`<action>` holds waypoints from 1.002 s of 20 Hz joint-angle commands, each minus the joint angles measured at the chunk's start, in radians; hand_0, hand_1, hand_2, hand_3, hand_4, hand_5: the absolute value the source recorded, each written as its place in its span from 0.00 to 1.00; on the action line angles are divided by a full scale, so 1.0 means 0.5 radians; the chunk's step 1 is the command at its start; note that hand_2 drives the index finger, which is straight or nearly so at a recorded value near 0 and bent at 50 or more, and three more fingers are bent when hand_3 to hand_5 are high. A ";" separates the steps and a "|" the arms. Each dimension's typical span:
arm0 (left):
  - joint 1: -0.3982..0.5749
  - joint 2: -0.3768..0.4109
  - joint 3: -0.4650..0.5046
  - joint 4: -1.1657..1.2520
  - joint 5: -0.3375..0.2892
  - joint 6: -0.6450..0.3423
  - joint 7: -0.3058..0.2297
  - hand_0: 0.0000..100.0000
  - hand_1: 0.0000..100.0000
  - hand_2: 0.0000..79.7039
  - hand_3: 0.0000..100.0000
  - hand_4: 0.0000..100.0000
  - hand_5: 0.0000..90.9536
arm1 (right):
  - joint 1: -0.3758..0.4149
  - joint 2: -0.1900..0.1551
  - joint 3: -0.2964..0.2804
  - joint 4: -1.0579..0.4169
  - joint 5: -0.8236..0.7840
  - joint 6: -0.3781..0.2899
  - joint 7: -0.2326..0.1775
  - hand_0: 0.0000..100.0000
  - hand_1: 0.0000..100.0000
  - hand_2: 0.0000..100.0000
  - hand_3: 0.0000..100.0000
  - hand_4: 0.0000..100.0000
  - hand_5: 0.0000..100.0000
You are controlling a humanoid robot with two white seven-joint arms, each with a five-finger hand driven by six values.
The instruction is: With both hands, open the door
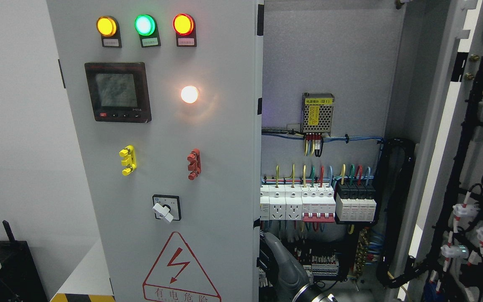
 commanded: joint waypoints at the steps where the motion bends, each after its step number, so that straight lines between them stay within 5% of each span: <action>1: -0.031 0.000 0.000 0.000 0.000 0.000 -0.002 0.00 0.00 0.00 0.00 0.00 0.00 | 0.015 0.009 0.004 -0.021 -0.001 -0.015 0.042 0.38 0.00 0.00 0.00 0.00 0.00; 20: -0.031 0.000 0.000 0.000 0.000 0.000 0.002 0.00 0.00 0.00 0.00 0.00 0.00 | 0.061 0.003 0.066 -0.150 -0.145 -0.022 0.128 0.38 0.00 0.00 0.00 0.00 0.00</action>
